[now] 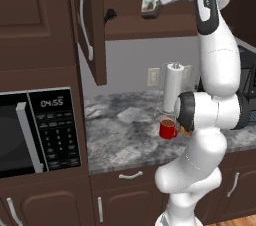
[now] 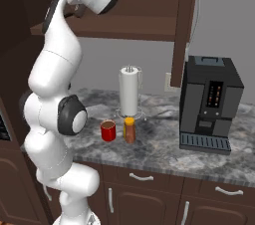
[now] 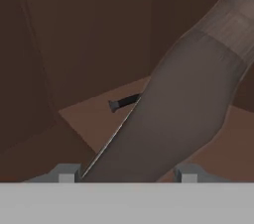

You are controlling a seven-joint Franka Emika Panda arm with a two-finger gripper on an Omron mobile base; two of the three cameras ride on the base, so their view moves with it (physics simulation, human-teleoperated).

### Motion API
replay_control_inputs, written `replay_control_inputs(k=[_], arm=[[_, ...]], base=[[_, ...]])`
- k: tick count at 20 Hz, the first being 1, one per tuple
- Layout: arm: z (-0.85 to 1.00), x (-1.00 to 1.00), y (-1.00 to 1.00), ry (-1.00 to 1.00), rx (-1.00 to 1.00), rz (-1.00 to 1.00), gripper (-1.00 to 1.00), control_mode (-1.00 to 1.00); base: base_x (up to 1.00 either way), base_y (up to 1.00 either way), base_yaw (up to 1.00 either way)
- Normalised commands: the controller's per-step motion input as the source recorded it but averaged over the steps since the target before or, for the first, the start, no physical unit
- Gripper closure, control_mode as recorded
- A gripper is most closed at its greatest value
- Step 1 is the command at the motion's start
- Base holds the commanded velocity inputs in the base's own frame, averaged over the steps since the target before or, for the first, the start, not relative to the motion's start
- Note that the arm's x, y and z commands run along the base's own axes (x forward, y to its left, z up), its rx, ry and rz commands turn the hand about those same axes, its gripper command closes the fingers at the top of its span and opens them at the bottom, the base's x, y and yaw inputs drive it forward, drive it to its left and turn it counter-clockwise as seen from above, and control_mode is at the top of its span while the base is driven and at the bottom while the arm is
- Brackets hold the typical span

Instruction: Pick the syrup bottle and honey bottle from the cabinet and place them next to the mug.

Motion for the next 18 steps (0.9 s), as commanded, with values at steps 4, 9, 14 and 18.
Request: replay_control_inputs(k=[4,9,14,18], arm=[[-0.05,-1.0,0.0,-0.11,0.02,0.0,1.0,-1.0],[-0.12,-0.99,0.0,-0.07,0.01,0.0,1.0,-1.0],[-0.3,-0.94,0.0,-0.01,0.0,0.0,1.0,-1.0],[-0.41,-0.8,0.0,0.0,0.0,0.0,1.0,-1.0]], base=[[0.0,0.0,0.0],[0.0,0.0,0.0],[0.0,0.0,0.0],[0.0,0.0,0.0]])
